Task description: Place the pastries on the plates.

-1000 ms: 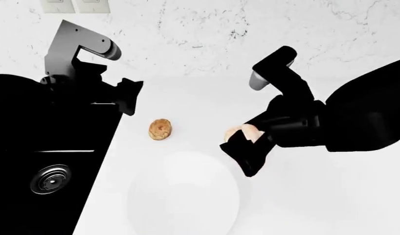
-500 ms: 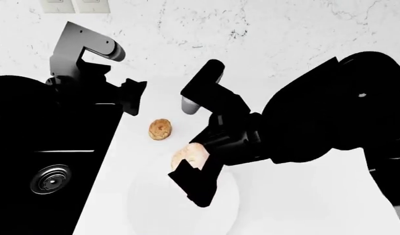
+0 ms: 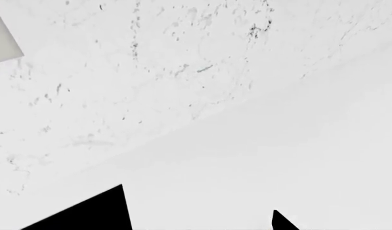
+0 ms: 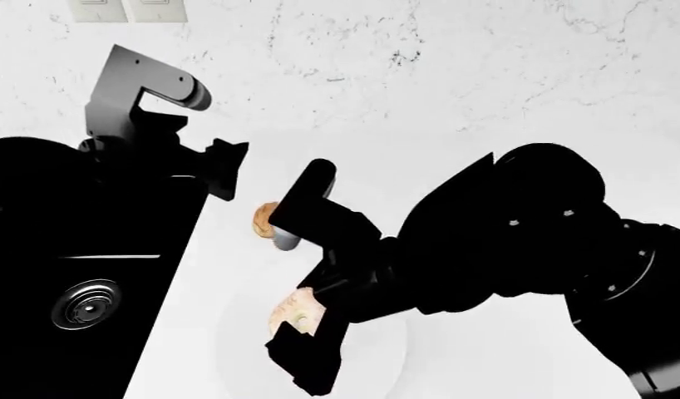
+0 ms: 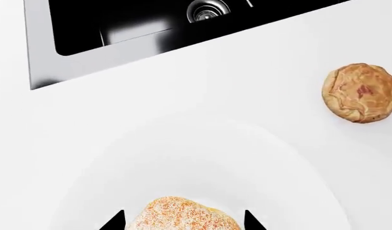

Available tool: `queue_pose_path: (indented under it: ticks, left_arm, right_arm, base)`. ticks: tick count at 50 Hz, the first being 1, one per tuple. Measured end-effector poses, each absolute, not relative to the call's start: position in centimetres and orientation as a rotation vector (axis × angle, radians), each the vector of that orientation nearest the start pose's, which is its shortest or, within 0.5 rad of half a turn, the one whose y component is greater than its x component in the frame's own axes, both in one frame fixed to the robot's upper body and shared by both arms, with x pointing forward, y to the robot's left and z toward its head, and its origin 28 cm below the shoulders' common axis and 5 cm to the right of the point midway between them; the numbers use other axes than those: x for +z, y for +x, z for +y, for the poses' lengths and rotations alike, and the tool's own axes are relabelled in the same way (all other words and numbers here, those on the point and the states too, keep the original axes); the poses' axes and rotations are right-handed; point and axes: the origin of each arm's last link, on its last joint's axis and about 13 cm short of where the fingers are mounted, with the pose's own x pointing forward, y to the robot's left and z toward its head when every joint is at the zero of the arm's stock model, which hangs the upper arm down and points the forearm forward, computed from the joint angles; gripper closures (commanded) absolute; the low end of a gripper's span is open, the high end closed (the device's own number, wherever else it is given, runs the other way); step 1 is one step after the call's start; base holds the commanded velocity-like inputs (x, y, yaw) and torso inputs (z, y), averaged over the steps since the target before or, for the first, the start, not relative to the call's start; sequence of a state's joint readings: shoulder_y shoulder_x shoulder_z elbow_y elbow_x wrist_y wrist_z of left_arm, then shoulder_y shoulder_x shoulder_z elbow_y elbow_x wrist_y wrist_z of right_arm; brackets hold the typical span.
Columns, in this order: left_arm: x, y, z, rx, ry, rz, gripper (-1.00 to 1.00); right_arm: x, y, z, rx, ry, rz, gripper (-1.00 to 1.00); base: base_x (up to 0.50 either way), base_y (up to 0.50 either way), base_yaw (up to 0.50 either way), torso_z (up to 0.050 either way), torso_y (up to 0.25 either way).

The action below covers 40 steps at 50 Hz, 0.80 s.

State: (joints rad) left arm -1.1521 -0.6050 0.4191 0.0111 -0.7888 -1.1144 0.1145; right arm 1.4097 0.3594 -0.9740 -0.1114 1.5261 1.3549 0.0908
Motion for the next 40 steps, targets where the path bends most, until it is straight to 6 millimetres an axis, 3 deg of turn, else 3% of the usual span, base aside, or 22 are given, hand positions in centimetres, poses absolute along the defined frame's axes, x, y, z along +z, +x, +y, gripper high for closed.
queue_pose_path:
  ticks: [5, 6, 22, 40]
  left_arm:
    - [26.7, 32.4, 28.3, -0.417, 0.207, 0.238, -1.0]
    - [26.7, 32.4, 28.3, -0.416, 0.207, 0.238, -1.0]
    - [26.7, 32.3, 28.2, -0.415, 0.21, 0.237, -1.0]
    - [26.6, 32.5, 28.2, -0.427, 0.208, 0.239, -1.0]
  right_arm:
    - [24.9, 27.4, -3.1, 1.152, -0.503, 0.71, 1.0]
    - [24.7, 27.5, -3.0, 1.153, -0.504, 0.712, -1.0]
    - [23.9, 27.7, -2.6, 1.171, -0.505, 0.718, -1.0]
    - [27.3, 27.9, -3.0, 1.12, -0.462, 0.591, -1.0]
  base:
    - [0.0, 0.0, 0.0, 0.0, 0.0]
    - [0.0, 0.0, 0.0, 0.0, 0.0]
    - [0.0, 0.0, 0.0, 0.0, 0.0]
    - [0.0, 0.0, 0.0, 0.0, 0.0]
